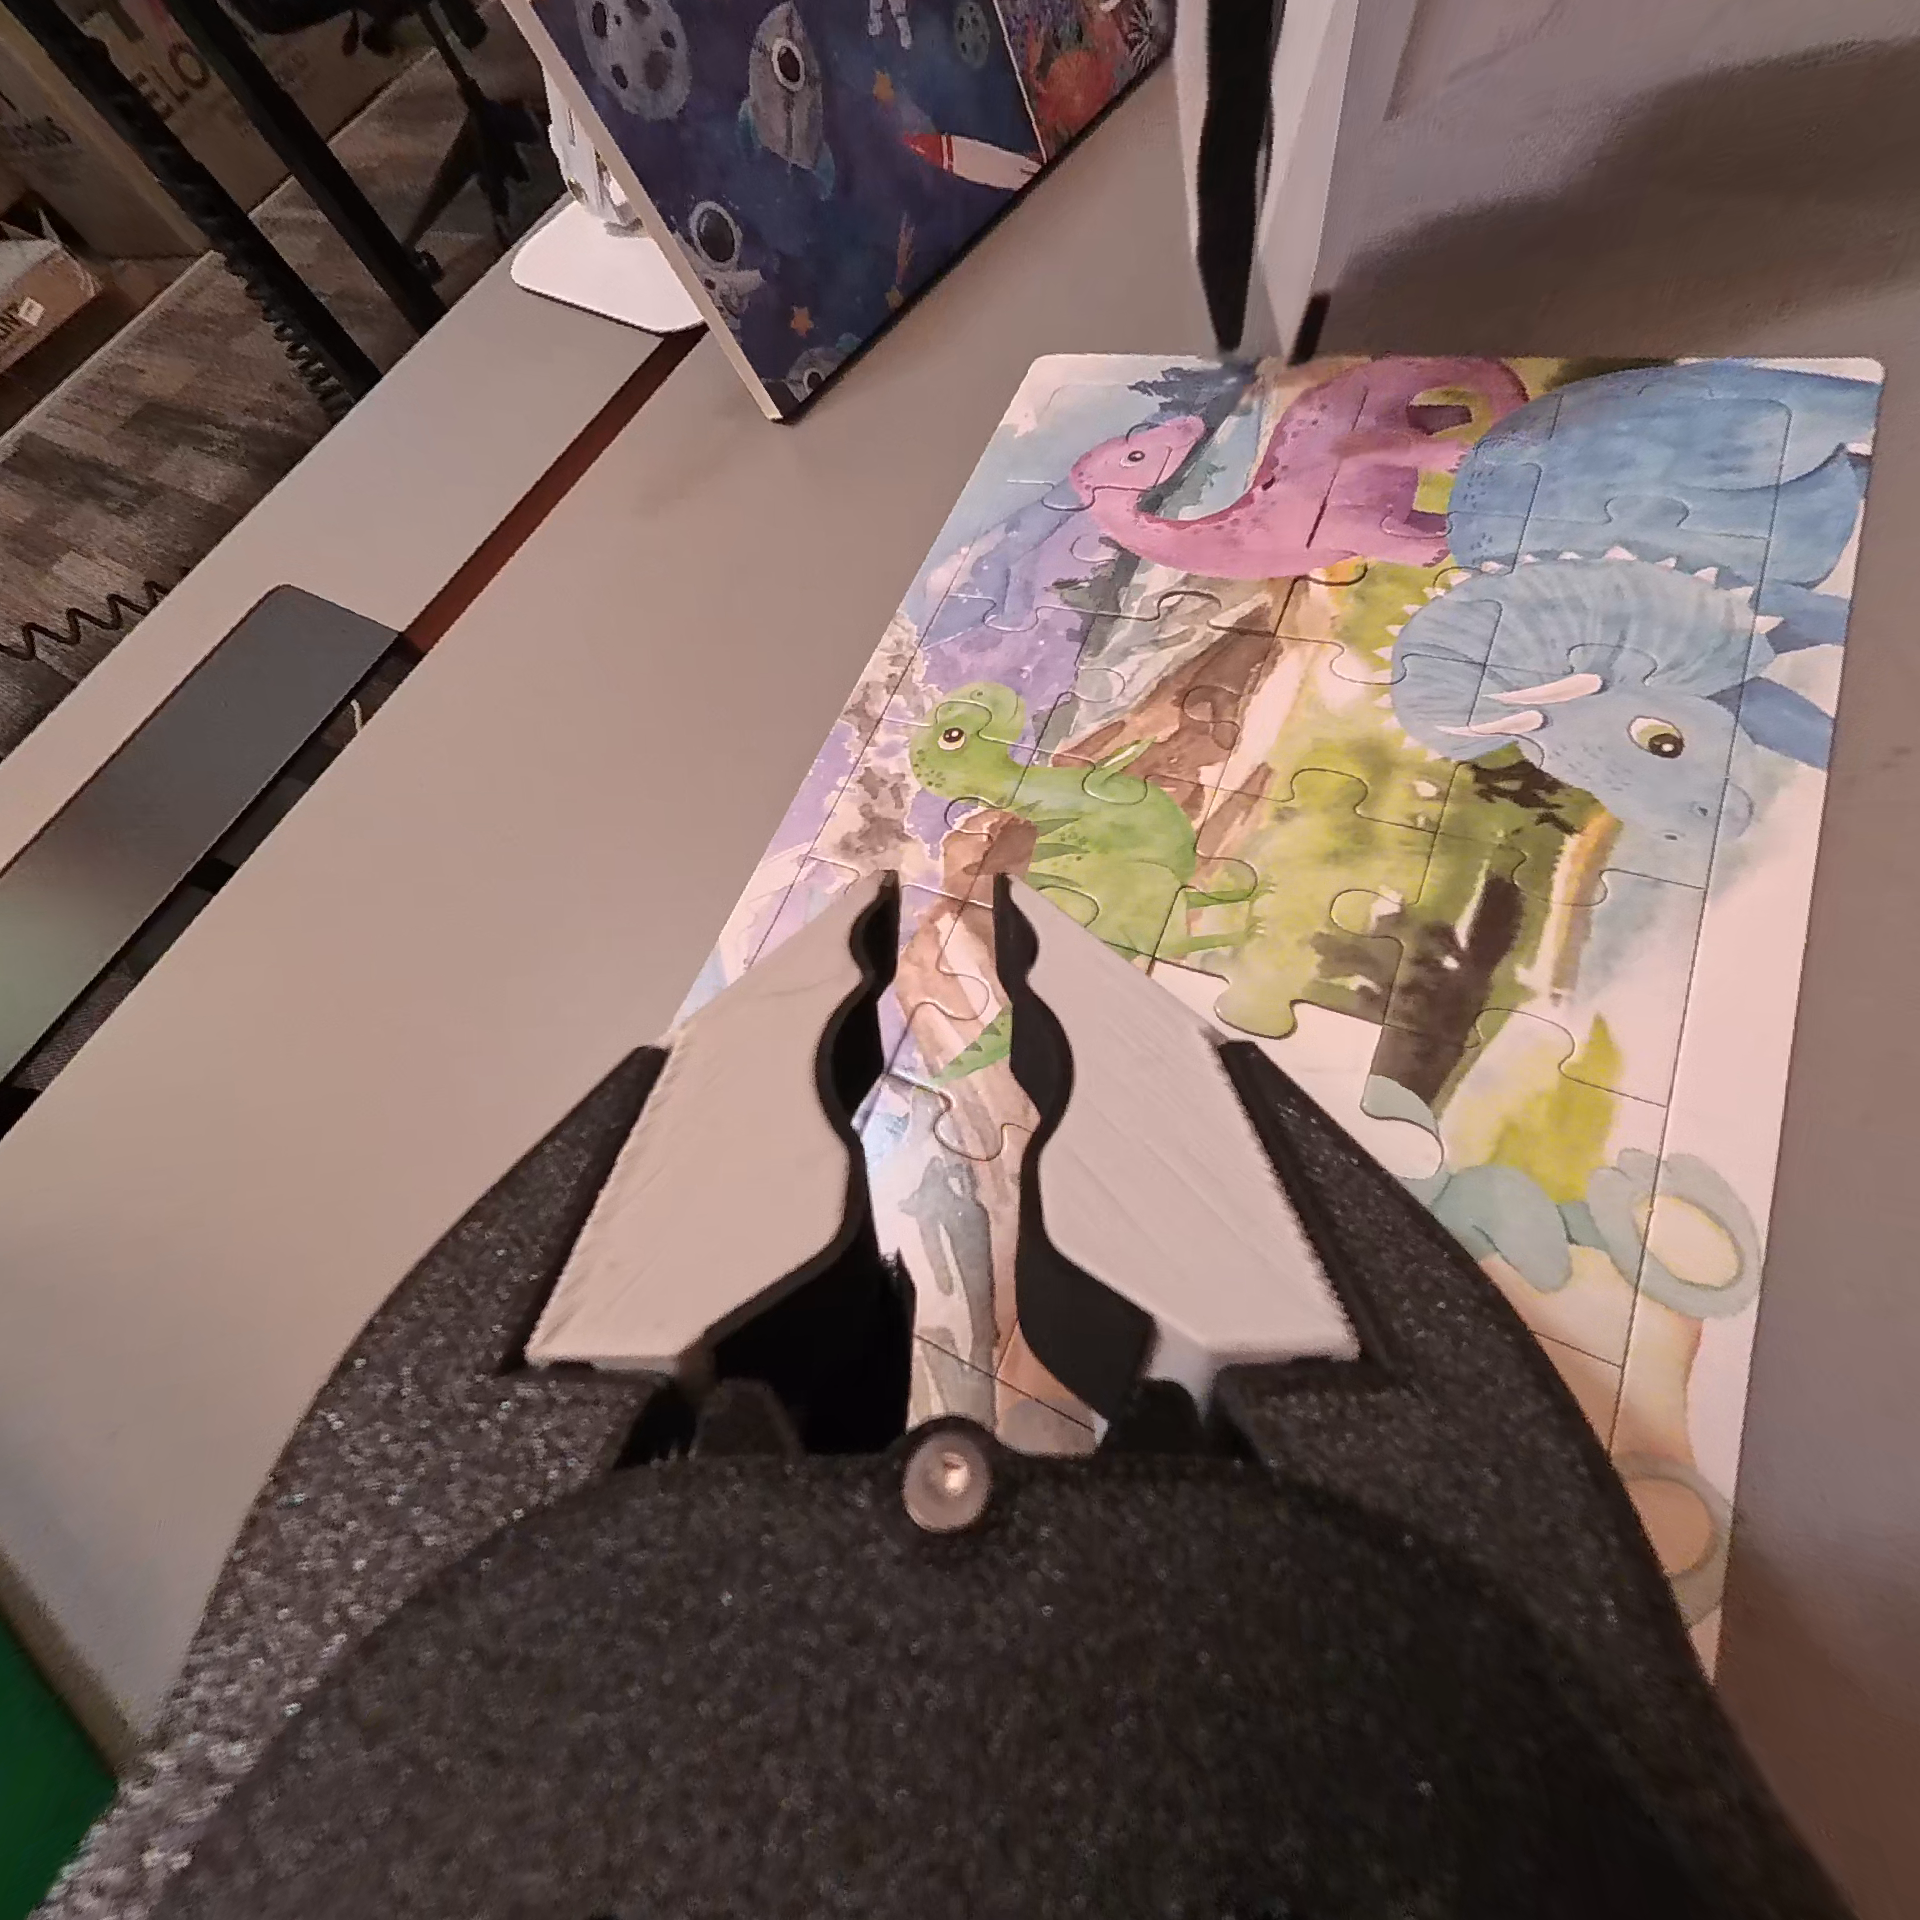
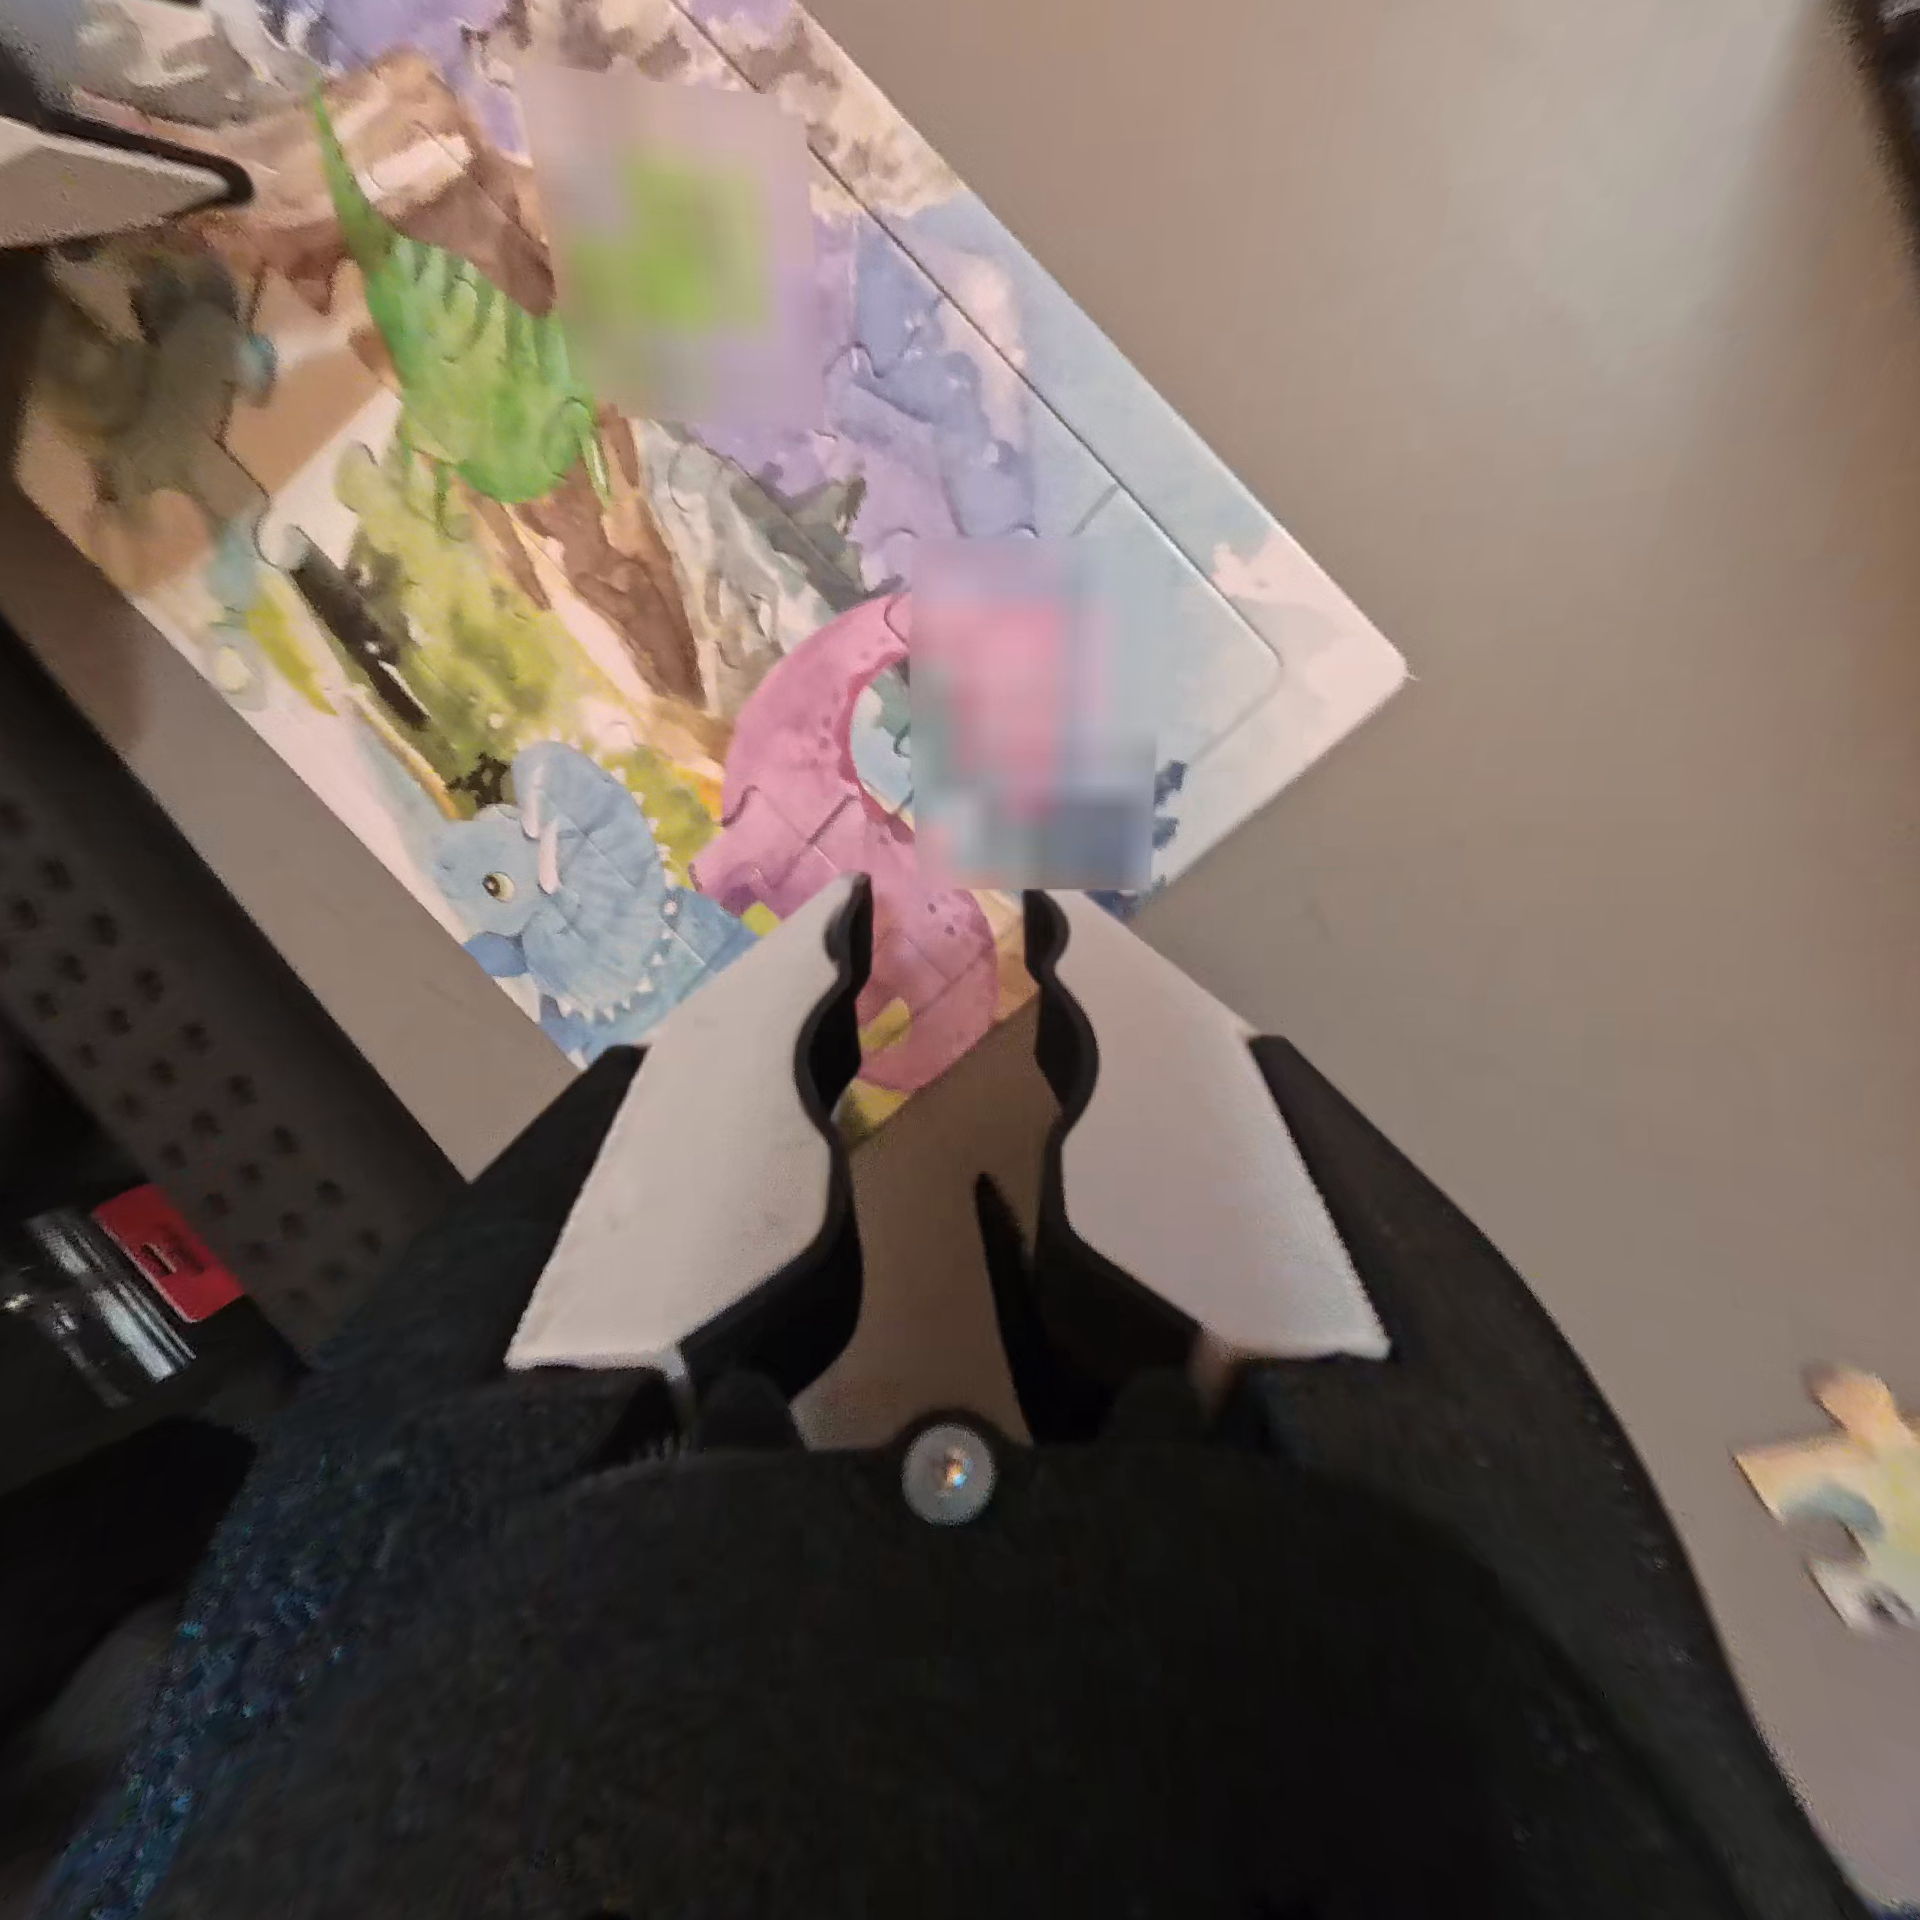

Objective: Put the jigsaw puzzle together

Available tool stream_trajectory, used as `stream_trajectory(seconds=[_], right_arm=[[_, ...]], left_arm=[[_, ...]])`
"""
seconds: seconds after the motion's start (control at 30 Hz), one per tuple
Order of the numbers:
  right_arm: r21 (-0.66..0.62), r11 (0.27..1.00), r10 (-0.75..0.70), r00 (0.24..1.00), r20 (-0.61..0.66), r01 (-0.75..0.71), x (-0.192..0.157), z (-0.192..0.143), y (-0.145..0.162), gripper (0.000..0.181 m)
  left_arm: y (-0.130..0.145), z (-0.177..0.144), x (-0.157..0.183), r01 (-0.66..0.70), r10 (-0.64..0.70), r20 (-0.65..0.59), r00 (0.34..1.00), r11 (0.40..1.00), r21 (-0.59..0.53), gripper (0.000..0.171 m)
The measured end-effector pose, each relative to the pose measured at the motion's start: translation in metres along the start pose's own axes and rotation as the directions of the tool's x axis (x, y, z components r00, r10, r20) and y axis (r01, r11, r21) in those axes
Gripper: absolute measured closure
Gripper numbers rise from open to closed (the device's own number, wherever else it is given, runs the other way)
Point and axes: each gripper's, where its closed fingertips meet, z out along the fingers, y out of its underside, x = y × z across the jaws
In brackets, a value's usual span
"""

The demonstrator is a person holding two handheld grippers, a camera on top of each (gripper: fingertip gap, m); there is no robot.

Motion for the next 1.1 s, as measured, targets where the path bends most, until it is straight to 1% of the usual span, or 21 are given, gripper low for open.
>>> stream_trajectory(seconds=[0.03,0.07,0.1,0.13,0.17,0.2,0.23,0.3,0.33,0.4,0.53,0.6,0.67,0.77,0.8,0.87,0.9,1.0,1.03,1.07,1.1], right_arm=[[-0.002,1.0,-0.01,0.999,-0.042,0.01,0.002,-0.005,0.001,0.155],[0.022,0.999,-0.027,0.995,-0.092,0.029,0.005,-0.01,-0.003,0.162],[0.074,0.996,-0.042,0.993,-0.114,0.051,0.002,-0.013,-0.011,0.177],[0.136,0.988,-0.062,0.993,-0.098,0.075,-0.009,-0.013,-0.02,0.181],[0.189,0.976,-0.099,0.992,-0.076,0.112,-0.023,-0.008,-0.028,0.181],[0.215,0.964,-0.144,0.987,-0.068,0.155,-0.035,0.0,-0.03,0.181],[0.204,0.962,-0.167,0.982,-0.091,0.183,-0.039,0.01,-0.026,0.181],[0.161,0.972,-0.143,0.974,-0.174,0.172,-0.03,0.029,-0.017,0.181],[0.165,0.975,-0.117,0.976,-0.186,0.148,-0.028,0.035,-0.014,0.181],[0.218,0.969,-0.077,0.98,-0.184,0.117,-0.031,0.036,-0.017,0.181],[0.177,0.97,-0.114,0.953,-0.281,0.168,-0.028,0.031,-0.018,0.181],[0.28,0.944,-0.106,0.963,-0.249,0.177,-0.039,0.02,-0.033,0.181],[0.348,0.921,-0.075,0.956,-0.282,0.175,-0.037,0.013,-0.044,0.181],[0.374,0.904,-0.061,0.93,-0.363,0.206,-0.027,0.018,-0.052,0.181],[0.38,0.901,-0.06,0.929,-0.365,0.207,-0.026,0.023,-0.054,0.181],[0.345,0.919,-0.043,0.92,-0.389,0.189,-0.016,0.035,-0.049,0.181],[0.364,0.909,-0.048,0.917,-0.396,0.205,-0.017,0.036,-0.051,0.181],[0.36,0.909,-0.049,0.912,-0.407,0.209,-0.017,0.03,-0.05,0.181],[0.4,0.885,-0.053,0.907,-0.418,0.237,-0.021,0.024,-0.055,0.181],[0.419,0.873,-0.067,0.914,-0.401,0.248,-0.028,0.022,-0.057,0.181],[0.41,0.876,-0.082,0.916,-0.394,0.255,-0.032,0.024,-0.055,0.181]], left_arm=[[0.0,0.0,0.0,-0.001,0.001,-0.001,1.0,1.0,-0.002,0.154],[0.001,0.001,0.001,-0.003,0.003,-0.001,1.0,1.0,-0.004,0.154],[0.001,0.001,0.001,-0.006,0.006,0.0,1.0,1.0,-0.005,0.154],[0.001,0.001,0.001,-0.009,0.009,-0.001,1.0,1.0,-0.006,0.154],[0.001,0.001,0.002,-0.011,0.011,-0.002,1.0,1.0,-0.007,0.154],[0.002,0.001,0.002,-0.013,0.013,-0.002,1.0,1.0,-0.011,0.154],[0.003,0.001,0.001,-0.014,0.014,0.001,1.0,1.0,-0.015,0.154],[0.005,0.002,0.0,-0.01,0.01,0.001,1.0,1.0,-0.026,0.154],[0.007,0.003,0.0,-0.006,0.006,0.001,1.0,1.0,-0.031,0.154],[0.008,0.004,0.0,-0.001,0.001,0.002,1.0,0.999,-0.035,0.154],[0.008,0.005,0.001,-0.008,0.008,0.0,1.0,0.999,-0.041,0.154],[0.007,0.003,-0.001,-0.009,0.009,0.008,1.0,0.999,-0.037,0.154],[0.007,0.001,-0.004,-0.009,0.01,0.017,1.0,0.999,-0.034,0.154],[0.01,0.001,-0.008,0.006,-0.006,0.018,1.0,0.999,-0.04,0.154],[0.011,0.001,-0.008,0.018,-0.018,0.012,1.0,0.999,-0.041,0.154],[0.011,0.0,-0.009,0.043,-0.043,0.0,0.999,0.998,-0.036,0.154],[0.011,0.0,-0.009,0.051,-0.051,-0.004,0.999,0.998,-0.035,0.154],[0.013,-0.001,-0.01,0.054,-0.054,-0.002,0.999,0.998,-0.04,0.154],[0.013,-0.001,-0.011,0.055,-0.055,-0.003,0.998,0.998,-0.041,0.154],[0.013,-0.001,-0.01,0.056,-0.056,-0.004,0.998,0.998,-0.042,0.154],[0.013,-0.001,-0.01,0.055,-0.056,-0.005,0.998,0.998,-0.042,0.154]])
